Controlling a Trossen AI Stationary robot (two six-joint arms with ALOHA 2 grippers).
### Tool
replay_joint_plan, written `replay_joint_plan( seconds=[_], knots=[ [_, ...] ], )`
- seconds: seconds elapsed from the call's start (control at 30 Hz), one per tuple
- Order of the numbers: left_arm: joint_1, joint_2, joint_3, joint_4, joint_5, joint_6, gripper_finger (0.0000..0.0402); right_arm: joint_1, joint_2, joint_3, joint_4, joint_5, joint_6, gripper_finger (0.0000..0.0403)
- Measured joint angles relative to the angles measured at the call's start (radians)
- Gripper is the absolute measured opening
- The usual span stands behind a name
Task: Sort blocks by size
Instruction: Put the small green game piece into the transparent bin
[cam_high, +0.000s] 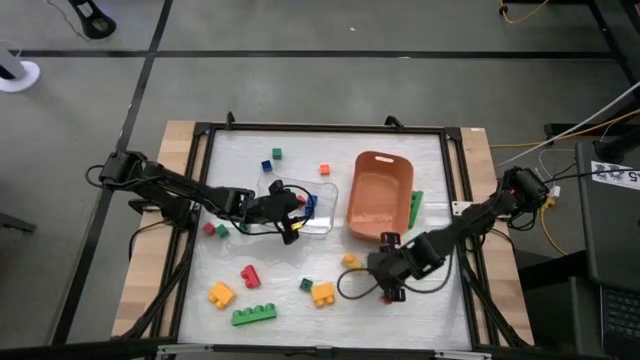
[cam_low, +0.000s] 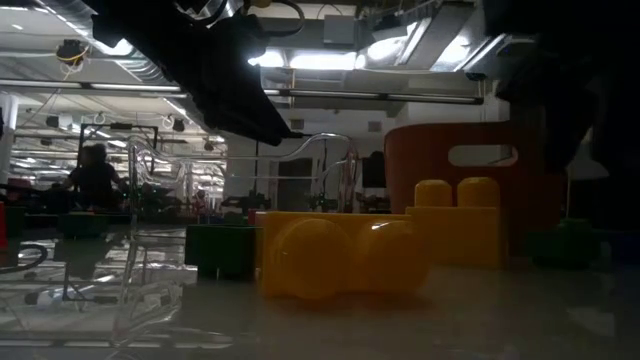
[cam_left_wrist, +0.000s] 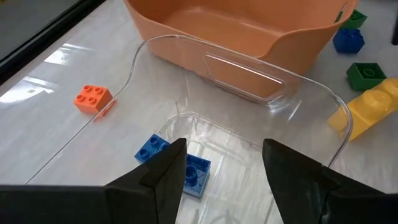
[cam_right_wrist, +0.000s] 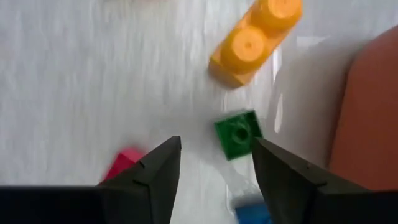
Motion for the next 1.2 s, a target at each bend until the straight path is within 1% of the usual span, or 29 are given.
replay_joint_plan(
  seconds=[0.07,0.13,0.2,0.27,0.33,0.43,0.6,0.83,0.9,1.13,1.2],
  knots=[
    [0.000,0.000,0.000,0.000,0.000,0.000,0.0196,0.025,0.005,0.000,0.018,0.056,0.063,0.0199],
    [0.000,0.000,0.000,-0.001,0.000,0.000,0.0196,0.047,0.012,0.000,0.015,0.136,0.157,0.0199],
    [0.000,0.000,0.000,-0.003,0.000,-0.002,0.0196,0.048,0.022,0.000,0.010,0.204,0.279,0.0199],
    [0.000,0.000,0.000,-0.003,0.000,-0.014,0.0196,0.042,0.034,0.000,0.008,0.236,0.424,0.0199],
    [0.000,0.000,0.000,-0.004,0.000,-0.021,0.0196,0.035,0.043,0.000,0.015,0.235,0.549,0.0199],
    [0.000,0.000,0.000,-0.002,0.000,-0.022,0.0196,0.039,0.061,0.000,0.012,0.187,0.689,0.0199],
    [-0.006,0.000,0.000,-0.004,0.000,-0.025,0.0196,0.038,0.079,0.000,0.007,0.137,0.843,0.0199],
    [-0.034,0.000,0.000,-0.006,0.000,-0.019,0.0196,0.039,0.080,-0.001,-0.014,0.115,1.102,0.0199],
    [-0.039,0.000,0.000,-0.006,0.000,-0.018,0.0196,0.039,0.094,-0.001,-0.011,0.117,1.153,0.0199],
    [-0.047,0.000,0.000,-0.012,0.000,0.005,0.0196,0.039,0.145,-0.001,0.023,0.124,1.207,0.0199],
    [-0.047,0.000,0.000,-0.025,0.000,0.005,0.0196,0.039,0.148,-0.001,0.022,0.145,1.232,0.0199]
  ],
)
